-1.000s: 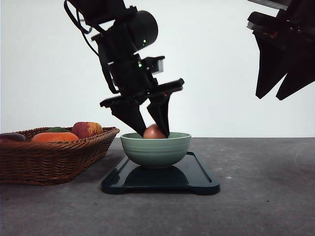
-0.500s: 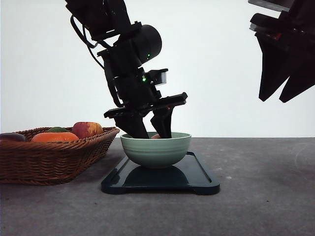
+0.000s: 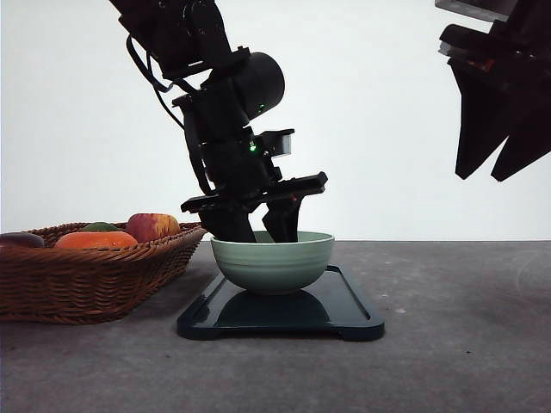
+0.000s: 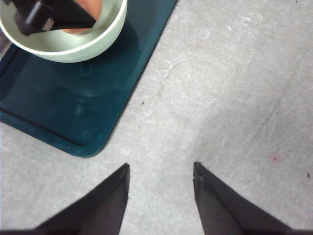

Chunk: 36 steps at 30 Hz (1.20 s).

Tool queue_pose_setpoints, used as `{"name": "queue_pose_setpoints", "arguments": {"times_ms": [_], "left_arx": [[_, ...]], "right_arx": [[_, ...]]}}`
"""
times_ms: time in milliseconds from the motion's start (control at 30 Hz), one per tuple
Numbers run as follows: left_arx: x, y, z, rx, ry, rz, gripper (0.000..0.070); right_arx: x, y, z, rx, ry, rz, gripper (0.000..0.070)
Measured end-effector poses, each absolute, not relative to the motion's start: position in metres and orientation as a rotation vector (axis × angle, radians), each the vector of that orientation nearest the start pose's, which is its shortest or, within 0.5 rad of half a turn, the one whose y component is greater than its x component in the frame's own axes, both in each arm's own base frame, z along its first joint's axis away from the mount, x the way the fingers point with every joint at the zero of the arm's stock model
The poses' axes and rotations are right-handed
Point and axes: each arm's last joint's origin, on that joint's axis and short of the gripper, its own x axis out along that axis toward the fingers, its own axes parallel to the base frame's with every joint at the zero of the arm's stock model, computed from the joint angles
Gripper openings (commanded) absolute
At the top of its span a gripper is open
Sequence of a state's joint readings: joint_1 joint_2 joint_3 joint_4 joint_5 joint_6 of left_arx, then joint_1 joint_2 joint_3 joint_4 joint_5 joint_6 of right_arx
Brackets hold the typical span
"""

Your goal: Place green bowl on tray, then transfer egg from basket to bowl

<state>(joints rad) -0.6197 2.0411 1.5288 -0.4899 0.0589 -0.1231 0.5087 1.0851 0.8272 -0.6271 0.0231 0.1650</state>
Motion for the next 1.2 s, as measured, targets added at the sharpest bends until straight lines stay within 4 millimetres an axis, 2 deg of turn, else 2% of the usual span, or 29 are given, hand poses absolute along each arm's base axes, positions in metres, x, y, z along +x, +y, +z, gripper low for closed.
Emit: {"name": "queue_pose_setpoints", "arguments": {"times_ms": [100, 467, 600, 700, 1067, 1200], "left_arx": [[0.353, -0.254, 0.190, 0.173, 1.014, -0.557, 0.0355], [0.353, -0.254, 0.191, 0.173, 1.014, -0.557, 0.0356], [0.352, -0.253, 0.197, 0.171, 1.007, -0.558, 0.0354], [0.345, -0.248, 0.216, 0.166, 0.989, -0.562, 0.0354], [0.305, -0.220, 0.323, 0.057, 0.757, -0.588, 0.0351], [0.285, -0.205, 0.348, 0.050, 0.698, -0.600, 0.0351]], "right_arx": [[0.184, 0.102, 0.258, -0.084, 0.896, 0.380, 0.0256], [0.182, 0.101, 0.256, -0.089, 0.915, 0.377, 0.0257], [0.182, 0.101, 0.256, -0.089, 0.916, 0.376, 0.0256], [0.182, 0.101, 0.256, -0.090, 0.917, 0.376, 0.0256], [0.182, 0.101, 0.256, -0.090, 0.918, 0.376, 0.0256], [0.183, 0.101, 0.256, -0.089, 0.914, 0.377, 0.0257]]}}
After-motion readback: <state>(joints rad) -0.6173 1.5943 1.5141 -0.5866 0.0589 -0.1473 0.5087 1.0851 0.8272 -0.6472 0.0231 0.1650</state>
